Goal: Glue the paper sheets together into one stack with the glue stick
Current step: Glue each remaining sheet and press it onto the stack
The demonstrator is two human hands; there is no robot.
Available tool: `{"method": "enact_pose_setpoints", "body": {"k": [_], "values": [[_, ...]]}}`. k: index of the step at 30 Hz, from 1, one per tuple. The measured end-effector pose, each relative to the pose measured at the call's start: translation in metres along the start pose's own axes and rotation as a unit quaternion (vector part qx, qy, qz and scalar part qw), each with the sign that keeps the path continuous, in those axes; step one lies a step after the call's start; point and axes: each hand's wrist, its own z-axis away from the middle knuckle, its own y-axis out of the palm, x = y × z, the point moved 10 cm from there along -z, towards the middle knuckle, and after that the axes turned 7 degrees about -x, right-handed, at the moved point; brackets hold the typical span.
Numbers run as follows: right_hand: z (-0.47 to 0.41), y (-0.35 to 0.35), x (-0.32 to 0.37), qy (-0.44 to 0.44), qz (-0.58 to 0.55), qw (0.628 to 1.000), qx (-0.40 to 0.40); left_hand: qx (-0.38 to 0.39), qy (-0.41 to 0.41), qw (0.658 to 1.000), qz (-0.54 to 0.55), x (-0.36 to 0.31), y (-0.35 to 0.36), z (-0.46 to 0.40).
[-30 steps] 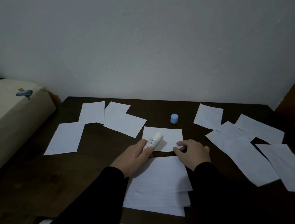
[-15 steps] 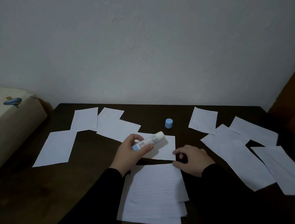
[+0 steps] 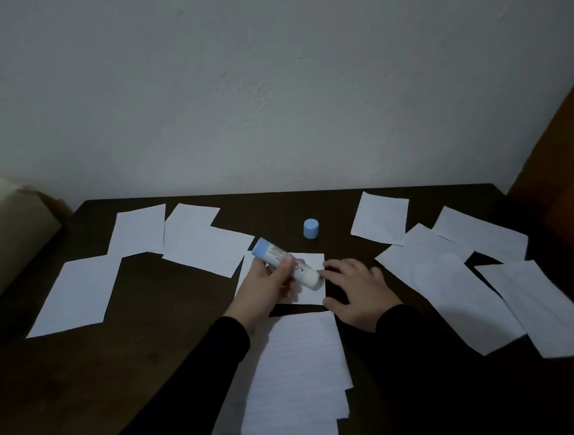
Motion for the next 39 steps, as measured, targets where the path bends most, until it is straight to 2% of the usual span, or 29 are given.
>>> {"method": "enact_pose_setpoints", "body": {"k": [3, 6, 11, 17, 22, 33, 39], "values": [[0.002, 0.000, 0.001, -0.004, -0.004, 1.000, 0.000, 0.021, 0.062, 0.990, -0.123, -0.005, 0.009, 0.006], [0.003, 0.002, 0.002, -0.005, -0.005, 1.000, 0.004, 0.014, 0.138, 0.960, -0.243, -0.019, 0.018, 0.015], [0.003, 0.003, 0.003, 0.007, -0.017, 1.000, -0.017, 0.025, 0.160, 0.933, -0.322, -0.017, 0.024, 0.017], [0.003, 0.006, 0.009, 0.022, -0.014, 0.998, -0.051, 0.055, 0.191, 0.914, -0.354, -0.021, 0.034, 0.022], [0.001, 0.007, 0.008, 0.033, -0.011, 0.999, -0.041, 0.050, 0.210, 0.908, -0.360, -0.027, 0.031, 0.025], [-0.002, 0.010, 0.006, 0.046, 0.002, 0.999, -0.022, -0.015, 0.147, 0.902, -0.405, -0.030, -0.035, 0.011], [-0.004, 0.006, 0.013, 0.049, -0.007, 0.998, -0.034, -0.041, 0.139, 0.903, -0.404, -0.035, -0.056, 0.012]]}}
